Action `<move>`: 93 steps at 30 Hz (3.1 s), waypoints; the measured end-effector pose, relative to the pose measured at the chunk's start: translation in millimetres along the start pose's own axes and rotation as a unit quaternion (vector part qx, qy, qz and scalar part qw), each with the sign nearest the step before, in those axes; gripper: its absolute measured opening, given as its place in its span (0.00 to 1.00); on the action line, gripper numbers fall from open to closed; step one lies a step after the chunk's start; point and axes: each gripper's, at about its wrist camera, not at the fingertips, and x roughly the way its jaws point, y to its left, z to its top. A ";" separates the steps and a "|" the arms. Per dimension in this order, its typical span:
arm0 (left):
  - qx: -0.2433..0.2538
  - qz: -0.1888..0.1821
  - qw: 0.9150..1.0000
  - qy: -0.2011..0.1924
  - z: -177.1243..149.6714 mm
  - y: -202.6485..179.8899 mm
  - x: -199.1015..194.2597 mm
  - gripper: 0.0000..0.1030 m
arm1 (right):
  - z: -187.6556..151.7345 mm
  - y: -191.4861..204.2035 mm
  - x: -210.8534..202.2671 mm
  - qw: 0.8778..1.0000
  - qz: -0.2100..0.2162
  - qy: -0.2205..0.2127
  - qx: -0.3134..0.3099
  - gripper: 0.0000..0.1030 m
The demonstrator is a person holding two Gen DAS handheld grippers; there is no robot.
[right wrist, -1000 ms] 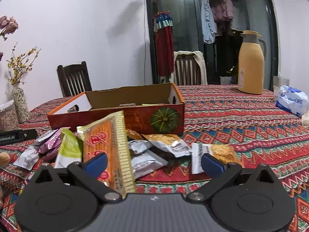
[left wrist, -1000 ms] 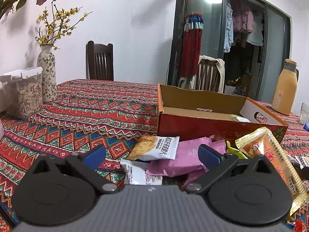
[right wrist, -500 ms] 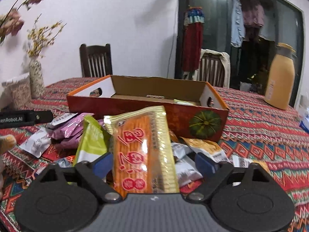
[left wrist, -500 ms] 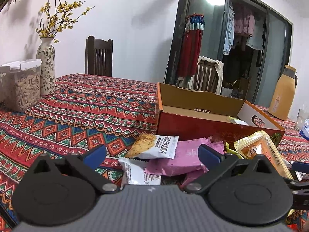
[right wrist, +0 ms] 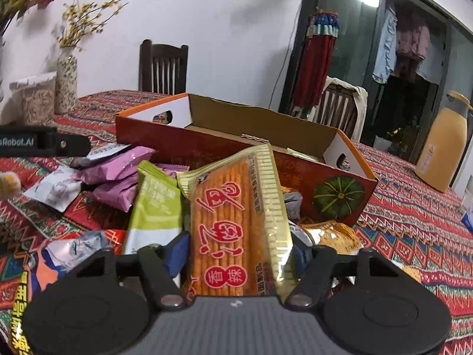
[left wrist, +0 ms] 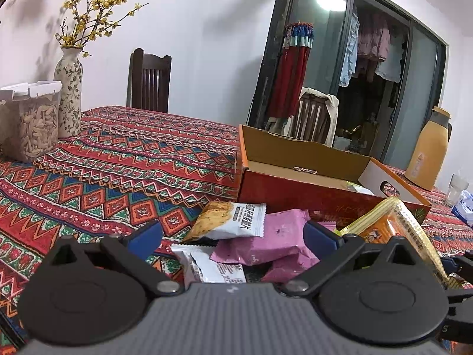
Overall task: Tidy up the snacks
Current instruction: 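Grasp the long orange wafer packet with the right tool while the left grasps the colourful chip bag, then carry both packets into the orange box and open both tools to release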
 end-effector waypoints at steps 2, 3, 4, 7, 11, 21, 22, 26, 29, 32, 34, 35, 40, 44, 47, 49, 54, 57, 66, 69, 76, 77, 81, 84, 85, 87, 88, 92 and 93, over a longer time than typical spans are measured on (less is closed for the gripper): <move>-0.001 0.000 1.000 0.000 0.0 0.2 0.0 1.00 | 1.2 0.9 -0.3 1.000 0.006 0.001 -0.004 0.49; -0.001 0.000 1.000 0.000 0.4 0.3 0.3 1.00 | 1.6 1.5 -1.1 1.000 0.008 0.001 -0.005 0.44; -0.002 0.000 1.000 0.000 0.5 0.3 0.3 1.00 | 1.8 1.9 -2.1 1.000 0.014 0.001 -0.006 0.36; -0.002 0.000 1.000 0.000 0.5 0.4 0.3 1.00 | 1.5 2.3 -6.1 1.000 0.019 -0.004 -0.002 0.33; -0.002 0.000 1.000 0.001 0.5 0.6 0.5 1.00 | 2.9 -3.4 -14.1 0.999 0.026 -0.020 0.016 0.31; -0.008 0.014 1.000 0.012 0.9 1.6 4.8 1.00 | 2.5 -27.0 -41.5 0.995 0.024 -0.064 0.072 0.30; -0.007 0.021 1.000 0.015 1.5 1.3 5.4 1.00 | 2.1 -29.5 -44.0 0.995 0.024 -0.067 0.076 0.30; 0.009 0.046 0.999 0.022 3.1 -6.1 0.1 1.00 | -3.6 -38.5 -55.6 0.992 0.026 -0.078 0.090 0.30; 0.007 0.041 0.998 0.038 2.6 -12.9 -11.2 1.00 | -10.0 -45.7 -62.0 0.991 0.027 -0.083 0.101 0.30; 0.014 0.043 0.998 0.051 3.5 -26.8 -25.3 1.00 | -18.3 -51.7 -67.8 0.989 0.030 -0.086 0.113 0.30; 0.015 0.040 0.997 0.062 3.1 -37.0 -33.4 1.00 | -23.7 -53.9 -72.0 0.988 0.035 -0.089 0.119 0.30; 0.016 0.037 0.997 0.072 2.6 -42.8 -37.4 1.00 | -26.7 -55.1 -74.3 0.988 0.038 -0.091 0.122 0.30; 0.024 0.025 0.993 0.112 -6.3 -71.1 -53.3 1.00 | -39.5 -59.6 -84.2 0.985 0.049 -0.097 0.133 0.31; 0.025 0.029 0.988 0.148 -15.8 -89.2 -56.0 1.00 | -51.4 -65.9 -93.2 0.983 0.055 -0.101 0.142 0.31; 0.022 0.039 0.984 0.174 -21.1 -99.8 -50.4 1.00 | -59.3 -70.1 -99.3 0.982 0.058 -0.104 0.150 0.31; 0.021 0.050 0.981 0.186 -24.5 -105.0 -46.2 1.00 | -63.7 -72.8 -102.6 0.981 0.058 -0.106 0.154 0.31; 0.019 0.072 0.975 0.211 -30.8 -114.5 -39.0 1.00 | -72.9 -79.1 -108.0 0.979 0.061 -0.108 0.161 0.29; 0.012 0.082 0.971 0.222 -33.8 -112.8 -35.2 1.00 | -76.1 -81.1 -110.3 0.978 0.064 -0.110 0.164 0.27; 0.011 0.075 0.969 0.233 -39.3 -105.2 -30.4 0.89 | -79.3 -77.1 -104.8 0.980 0.072 -0.094 0.159 0.27; 0.016 0.063 0.973 0.223 -36.8 -100.5 -34.9 0.71 | -79.3 -75.5 -99.2 0.982 0.069 -0.082 0.155 0.28; 0.027 0.052 0.979 0.198 -32.4 -90.2 -43.4 0.55 | -75.9 -68.0 -74.8 0.988 0.057 -0.037 0.141 0.37; 0.029 0.052 0.979 0.194 -32.0 -89.5 -44.5 0.55 | -75.7 -66.8 -71.8 0.988 0.056 -0.033 0.138 0.37; 0.035 0.050 0.981 0.182 -30.0 -85.7 -49.9 0.54 | -77.4 -64.0 -72.2 0.989 0.056 -0.034 0.133 0.29; 0.039 0.047 0.983 0.170 -27.2 -84.1 -55.5 0.54 | -77.5 -66.4 -77.3 0.988 0.056 -0.044 0.139 0.29; 0.042 0.045 0.984 0.165 -25.7 -84.5 -57.6 0.54 | -76.8 -67.9 -79.8 0.987 0.056 -0.049 0.142 0.29; 0.047 0.039 0.986 0.155 -21.2 -85.3 -61.9 0.54 | -74.8 -69.9 -83.6 0.986 0.055 -0.057 0.145 0.29; 0.049 0.037 0.987 0.149 -18.4 -85.7 -63.9 0.54 | -73.1 -71.2 -85.6 0.986 0.055 -0.061 0.146 0.29; 0.053 0.030 0.990 0.125 -6.2 -88.9 -68.4 0.54 | -63.6 -72.1 -91.2 0.986 0.053 -0.073 0.141 0.29; 0.054 0.028 0.991 0.122 -3.4 -89.8 -68.6 0.53 | -61.1 -72.4 -91.9 0.986 0.052 -0.076 0.140 0.29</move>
